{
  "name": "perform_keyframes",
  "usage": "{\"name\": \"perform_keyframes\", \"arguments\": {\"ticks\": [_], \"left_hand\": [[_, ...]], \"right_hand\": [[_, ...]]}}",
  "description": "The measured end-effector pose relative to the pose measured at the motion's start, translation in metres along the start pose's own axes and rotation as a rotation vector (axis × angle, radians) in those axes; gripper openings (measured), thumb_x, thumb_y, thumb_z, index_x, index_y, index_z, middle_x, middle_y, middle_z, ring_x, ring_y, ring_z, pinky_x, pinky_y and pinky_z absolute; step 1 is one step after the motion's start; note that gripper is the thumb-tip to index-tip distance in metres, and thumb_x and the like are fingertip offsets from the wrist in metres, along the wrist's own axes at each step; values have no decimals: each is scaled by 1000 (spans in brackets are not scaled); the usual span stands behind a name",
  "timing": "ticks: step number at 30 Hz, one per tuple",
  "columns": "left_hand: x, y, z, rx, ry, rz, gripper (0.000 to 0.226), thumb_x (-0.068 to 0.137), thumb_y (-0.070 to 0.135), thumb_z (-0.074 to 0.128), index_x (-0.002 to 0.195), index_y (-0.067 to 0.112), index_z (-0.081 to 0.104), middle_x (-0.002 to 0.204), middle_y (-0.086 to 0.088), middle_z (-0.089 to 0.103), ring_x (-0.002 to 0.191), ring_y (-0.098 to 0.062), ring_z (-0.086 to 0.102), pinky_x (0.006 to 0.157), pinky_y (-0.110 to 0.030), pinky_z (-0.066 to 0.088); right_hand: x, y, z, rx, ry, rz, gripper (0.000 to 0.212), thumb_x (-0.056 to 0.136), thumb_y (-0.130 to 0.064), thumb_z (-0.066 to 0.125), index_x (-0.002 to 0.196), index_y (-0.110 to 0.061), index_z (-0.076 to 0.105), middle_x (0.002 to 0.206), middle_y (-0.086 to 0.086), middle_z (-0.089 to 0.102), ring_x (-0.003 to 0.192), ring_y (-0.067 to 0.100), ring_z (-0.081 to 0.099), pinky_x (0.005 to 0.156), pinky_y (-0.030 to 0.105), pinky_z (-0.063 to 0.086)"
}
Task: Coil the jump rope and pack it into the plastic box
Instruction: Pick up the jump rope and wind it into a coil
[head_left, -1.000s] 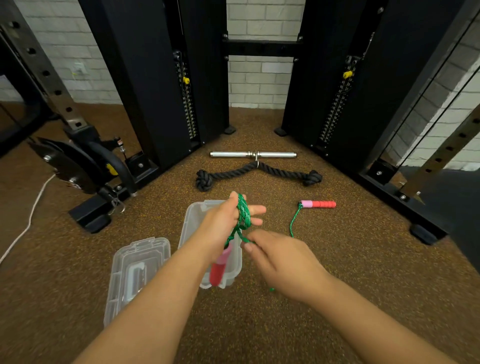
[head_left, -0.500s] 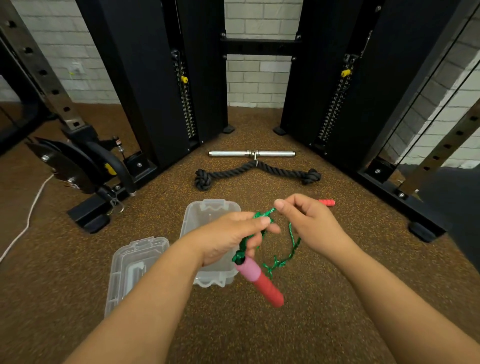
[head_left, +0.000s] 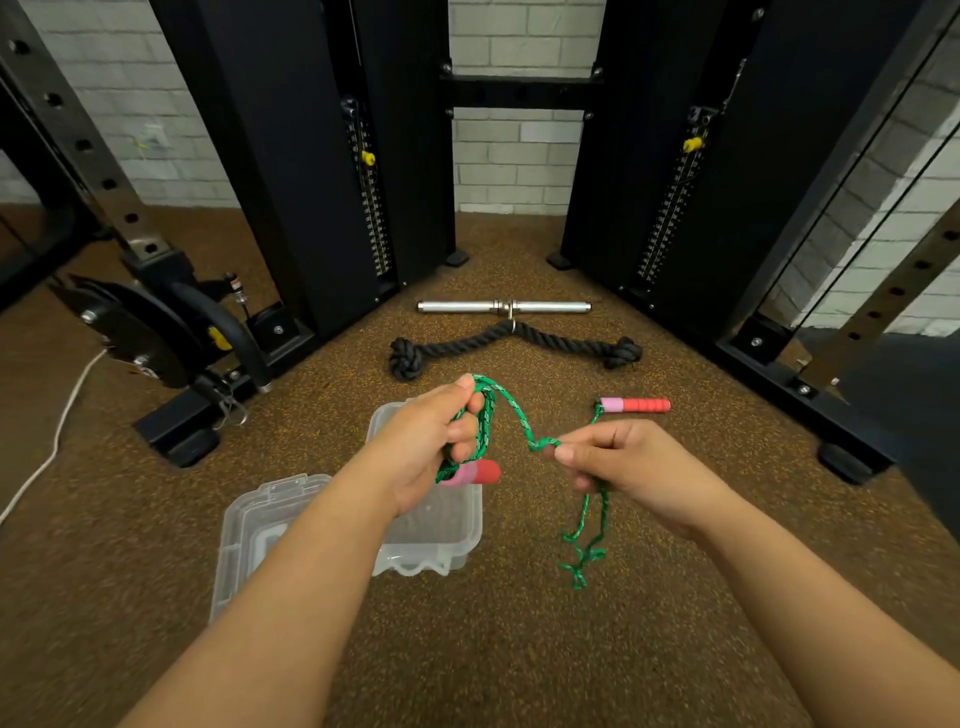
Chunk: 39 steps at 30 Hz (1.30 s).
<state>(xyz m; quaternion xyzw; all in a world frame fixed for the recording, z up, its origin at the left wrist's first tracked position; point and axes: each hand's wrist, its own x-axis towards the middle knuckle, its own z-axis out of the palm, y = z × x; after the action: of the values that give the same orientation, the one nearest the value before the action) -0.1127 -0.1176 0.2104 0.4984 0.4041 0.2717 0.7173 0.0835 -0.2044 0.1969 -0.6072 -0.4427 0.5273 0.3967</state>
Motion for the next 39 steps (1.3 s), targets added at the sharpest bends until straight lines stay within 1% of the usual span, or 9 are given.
{"name": "perform_keyframes", "arguments": {"ticks": [4, 7, 11, 16, 19, 26, 28, 34, 39], "left_hand": [[1, 1, -3, -54, 60, 5, 33, 102, 30, 36, 75, 15, 48, 45, 9, 30, 47, -9, 26, 52, -22, 26], [2, 2, -7, -161, 120, -7, 32, 101, 29, 38, 75, 15, 49, 44, 9, 29, 42, -7, 27, 48, -20, 26], [3, 5, -11, -238, 159, 6, 32, 101, 28, 38, 75, 14, 49, 47, 8, 29, 40, -6, 26, 44, -18, 27], [1, 4, -10, -271, 124, -13, 32, 101, 29, 39, 74, 14, 50, 46, 8, 29, 41, -7, 26, 44, -18, 27], [0, 2, -6, -287, 78, -45, 32, 100, 31, 39, 75, 15, 50, 45, 8, 30, 43, -8, 28, 48, -20, 27], [-3, 9, -2, -549, 18, -49, 41, 101, 31, 33, 111, 3, 62, 53, 6, 37, 48, -8, 33, 55, -20, 31], [-2, 9, -3, -519, 27, -10, 44, 101, 30, 31, 118, 1, 59, 58, 4, 46, 53, -10, 36, 59, -22, 33], [-4, 4, -1, -245, 76, 21, 30, 102, 24, 32, 118, 14, 54, 88, -1, 75, 77, -16, 60, 86, -34, 45], [-3, -5, 0, 197, 40, 13, 28, 102, 24, 34, 95, 33, 60, 97, 1, 76, 94, -19, 65, 96, -44, 43]], "right_hand": [[2, 1, 1, 176, 141, -115, 11, 74, 1, 72, 75, -9, 68, 62, -2, 67, 62, 11, 60, 63, 20, 54], [-2, 0, -2, 168, 54, -147, 7, 69, -20, 74, 71, -16, 69, 65, -6, 66, 61, 8, 58, 62, 18, 50], [-5, 2, -1, -80, -56, -75, 32, 84, -49, 55, 91, -27, 77, 65, -7, 55, 60, 6, 52, 65, 20, 48], [5, 10, 2, -475, 226, -155, 9, 82, -29, 72, 74, -26, 74, 69, -8, 68, 57, -5, 53, 55, 9, 41], [8, 19, 7, -513, 325, -154, 12, 76, -24, 77, 68, -20, 70, 67, -3, 69, 53, 0, 52, 48, 14, 40], [6, 33, 36, -750, 157, -311, 15, 92, -28, 55, 85, -17, 63, 78, -8, 61, 75, 11, 57, 68, 24, 44], [4, 35, 45, -846, 72, -343, 22, 97, -32, 45, 91, -16, 60, 88, 3, 61, 87, 24, 60, 77, 37, 46], [-15, 15, 72, -1092, -56, -491, 30, 101, -40, 28, 102, -19, 50, 100, 4, 57, 90, 26, 59, 75, 38, 46], [-20, -6, 72, -901, -41, -561, 32, 99, -42, 33, 103, -24, 60, 97, -6, 60, 91, 15, 58, 78, 36, 49]]}}
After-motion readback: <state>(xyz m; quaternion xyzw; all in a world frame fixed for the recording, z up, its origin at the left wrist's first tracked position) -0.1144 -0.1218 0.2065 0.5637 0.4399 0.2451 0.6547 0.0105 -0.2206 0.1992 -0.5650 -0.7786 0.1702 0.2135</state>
